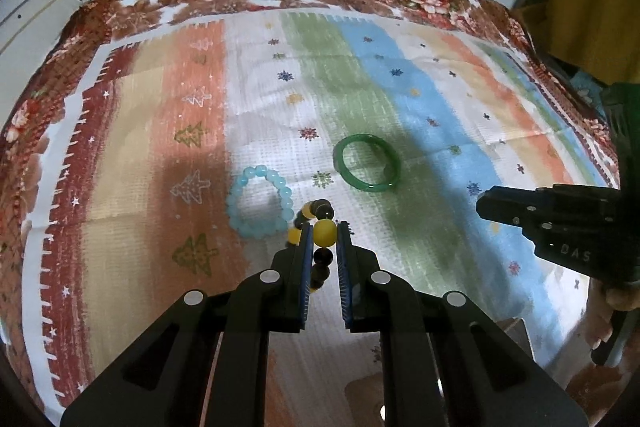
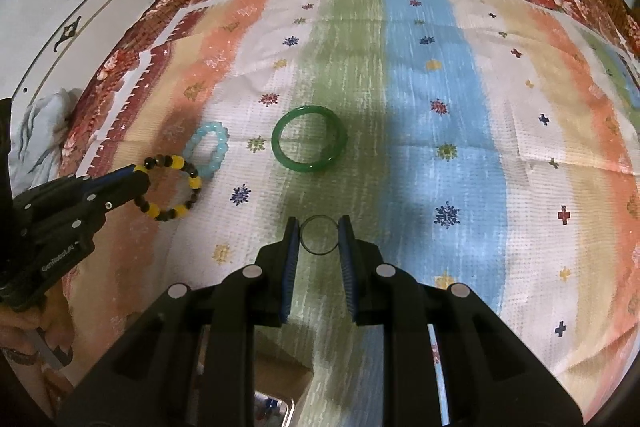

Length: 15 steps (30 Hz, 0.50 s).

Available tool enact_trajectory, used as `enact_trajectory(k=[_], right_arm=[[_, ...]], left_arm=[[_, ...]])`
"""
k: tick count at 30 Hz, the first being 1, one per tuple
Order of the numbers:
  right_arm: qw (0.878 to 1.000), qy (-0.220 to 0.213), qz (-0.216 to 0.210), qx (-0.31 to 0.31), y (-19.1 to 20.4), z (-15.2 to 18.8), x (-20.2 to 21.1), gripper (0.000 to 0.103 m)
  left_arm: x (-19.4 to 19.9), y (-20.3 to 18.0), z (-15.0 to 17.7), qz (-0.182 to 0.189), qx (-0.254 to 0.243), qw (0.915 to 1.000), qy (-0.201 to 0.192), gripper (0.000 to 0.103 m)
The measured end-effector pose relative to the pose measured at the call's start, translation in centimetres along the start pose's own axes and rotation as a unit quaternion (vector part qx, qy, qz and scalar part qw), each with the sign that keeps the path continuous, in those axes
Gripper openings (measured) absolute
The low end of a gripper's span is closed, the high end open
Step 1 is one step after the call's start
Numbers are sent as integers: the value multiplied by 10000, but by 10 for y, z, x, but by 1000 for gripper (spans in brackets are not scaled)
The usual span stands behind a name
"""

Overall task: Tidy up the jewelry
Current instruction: 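Lift and carry yellow-black bracelet and clear ring over the tin with both tools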

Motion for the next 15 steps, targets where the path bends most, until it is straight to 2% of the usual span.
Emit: enact_trajectory(k=[15], right_arm=[[9995,-251,-82,185,14,11,33,21]], left_arm=[[34,-14,6,155,-66,9997,-200,11]])
Point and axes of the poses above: each gripper's, at about its wrist camera, not at the fingertips, and x roughly against the way its jaws point, y to its left, z to its underside, the point moved 6 cm from there along -x, roughly the way its jaws point, and after that the axes turned 3 degrees about -y, right-handed, at the moved point
